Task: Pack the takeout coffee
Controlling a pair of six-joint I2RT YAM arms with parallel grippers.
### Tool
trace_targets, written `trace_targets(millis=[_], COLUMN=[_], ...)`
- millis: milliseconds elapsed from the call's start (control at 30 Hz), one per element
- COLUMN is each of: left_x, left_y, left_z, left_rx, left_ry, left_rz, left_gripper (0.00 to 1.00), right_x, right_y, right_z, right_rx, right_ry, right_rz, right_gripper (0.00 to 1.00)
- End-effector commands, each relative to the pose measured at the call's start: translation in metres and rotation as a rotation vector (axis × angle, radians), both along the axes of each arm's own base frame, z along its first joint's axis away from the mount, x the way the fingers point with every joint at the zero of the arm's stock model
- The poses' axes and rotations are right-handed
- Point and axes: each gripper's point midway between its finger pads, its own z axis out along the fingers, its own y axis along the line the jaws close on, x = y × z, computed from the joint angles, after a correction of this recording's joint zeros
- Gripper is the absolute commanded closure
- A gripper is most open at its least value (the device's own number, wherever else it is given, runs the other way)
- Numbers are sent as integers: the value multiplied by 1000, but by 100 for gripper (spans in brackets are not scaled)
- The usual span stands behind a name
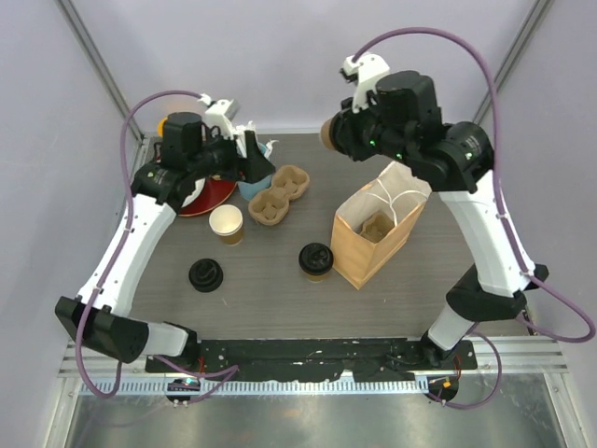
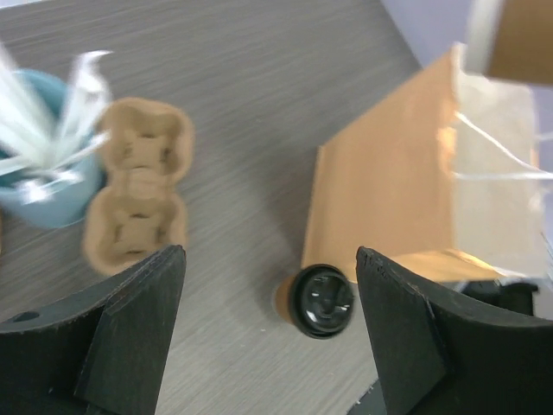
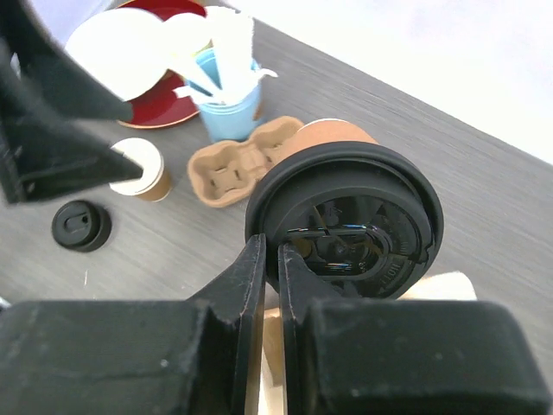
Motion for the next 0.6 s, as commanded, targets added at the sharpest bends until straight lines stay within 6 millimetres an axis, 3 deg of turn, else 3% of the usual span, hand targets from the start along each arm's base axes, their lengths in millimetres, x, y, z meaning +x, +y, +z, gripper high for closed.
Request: trace_targets(millis=[0,133,200,267,400,567], left_x=[-25,-44,-42,-48,-52,-63], left_y=[-55,-107,-125,-142,-169,-191], left_z=[25,32,27,35,11,-10], left_rx=[-41,-61,-58,-52,13,66], left_ry=[-50,-39,-19,-52,-32,-14], left_rz=[-199,-330,-362,-396,-436,-485], left_gripper=[16,12,12,12,12,12], right_x=[-14,-30,-41,-48,-66,-71], right_y=[-53,-86,-101,-113,-127,-132], right_z=[22,19,20,20,5,-10], right_rx=[78,84,98,98,71,-37], right_ry=[-16,11,16,22,82,89], right_rz=[-171,-269,-314,-349,-369,-308], right_gripper=[99,99,99,99,99,99])
